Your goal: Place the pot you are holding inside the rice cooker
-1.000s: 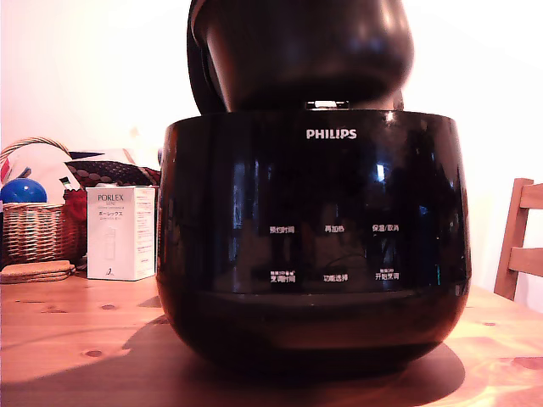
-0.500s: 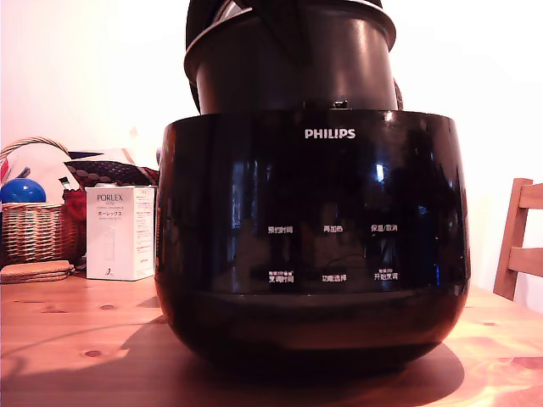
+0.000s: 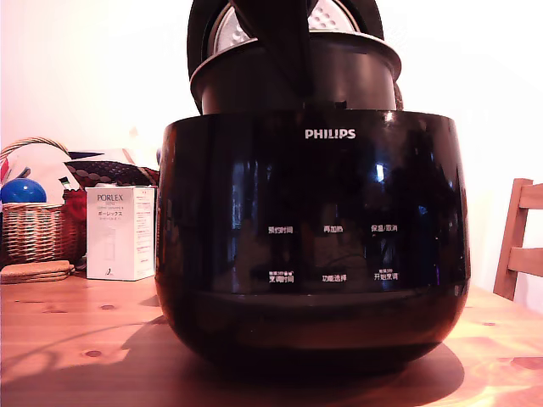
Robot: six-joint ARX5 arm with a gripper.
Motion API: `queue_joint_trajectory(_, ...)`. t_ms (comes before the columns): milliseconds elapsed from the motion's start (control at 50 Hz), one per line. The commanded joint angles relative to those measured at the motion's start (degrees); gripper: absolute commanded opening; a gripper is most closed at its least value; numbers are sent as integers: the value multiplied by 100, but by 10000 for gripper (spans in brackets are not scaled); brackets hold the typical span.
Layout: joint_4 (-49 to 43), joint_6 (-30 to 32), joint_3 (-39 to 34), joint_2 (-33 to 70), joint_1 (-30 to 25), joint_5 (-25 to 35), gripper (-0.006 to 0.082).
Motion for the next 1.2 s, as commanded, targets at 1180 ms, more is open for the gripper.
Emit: queue_joint_trajectory(1180, -4, -168, 66, 310, -2, 140, 138)
